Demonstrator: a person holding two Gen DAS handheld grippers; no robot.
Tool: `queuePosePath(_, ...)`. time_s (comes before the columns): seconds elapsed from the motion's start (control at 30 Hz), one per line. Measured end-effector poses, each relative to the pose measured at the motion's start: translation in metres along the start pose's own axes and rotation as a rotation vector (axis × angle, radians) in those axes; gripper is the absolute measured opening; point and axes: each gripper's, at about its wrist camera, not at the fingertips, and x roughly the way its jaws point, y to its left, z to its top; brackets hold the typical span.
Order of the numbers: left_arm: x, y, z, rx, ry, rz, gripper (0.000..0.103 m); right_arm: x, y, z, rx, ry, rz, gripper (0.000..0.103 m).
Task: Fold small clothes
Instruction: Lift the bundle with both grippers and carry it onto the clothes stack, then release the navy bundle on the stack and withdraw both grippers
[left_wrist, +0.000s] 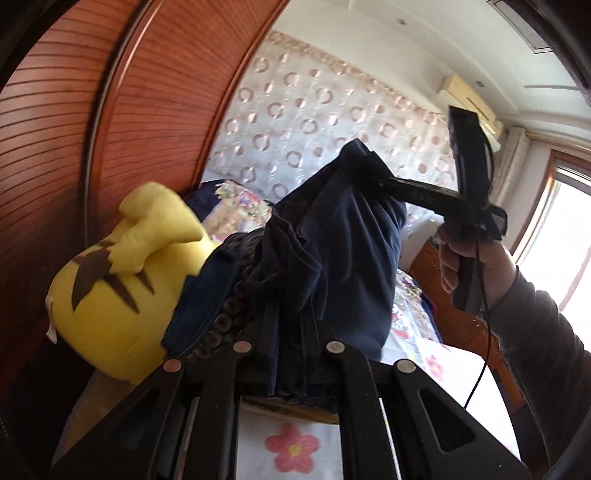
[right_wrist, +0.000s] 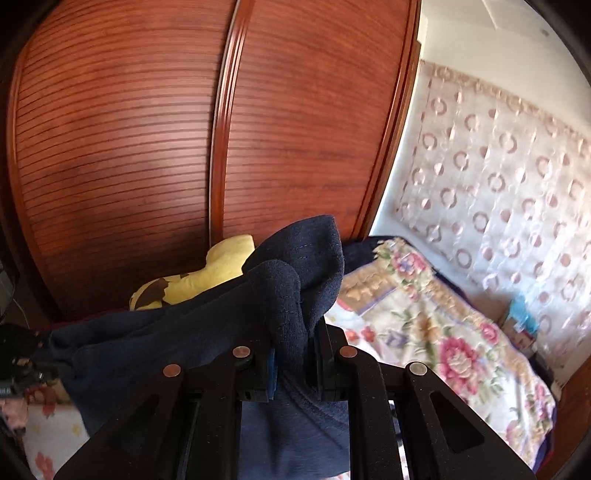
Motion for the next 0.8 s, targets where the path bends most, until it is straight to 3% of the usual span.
queuePosePath(0.17, 0.003, 0.012, -0.014, -0.003, 0.033, 0.046, 0.010, 0.015, -0.003, 0.006, 0.088, 0.025, 0.006, 0.018)
queuePosePath(0.3, 0.000, 0.011, -0.017, -0.027, 0.056, 0.064, 0.010, 0.009, -0.003, 0.012, 0.116, 0.005, -0.054, 0.031)
queuePosePath(0.47, -0.016, 0.004, -0.016, 0.026, 0.036, 0.091, 0.011, -0.014, 0.013, -0.023, 0.161, 0.018, 0.001, 0.033)
queuePosePath(0.53, -0.020, -0.001, -0.016, 0.068, 0.035, 0.088, 0.021, -0.011, 0.017, -0.042, 0.181, 0.042, 0.026, 0.033)
queuePosePath(0.7, -0.031, -0.023, -0.016, 0.158, 0.063, 0.066, 0.031, 0.023, 0.006, -0.074, 0.272, 0.146, 0.010, 0.033)
queuePosePath(0.8, -0.037, -0.041, -0.019, 0.221, 0.080, 0.083, 0.038, 0.012, 0.006, -0.077, 0.307, 0.105, -0.014, 0.033)
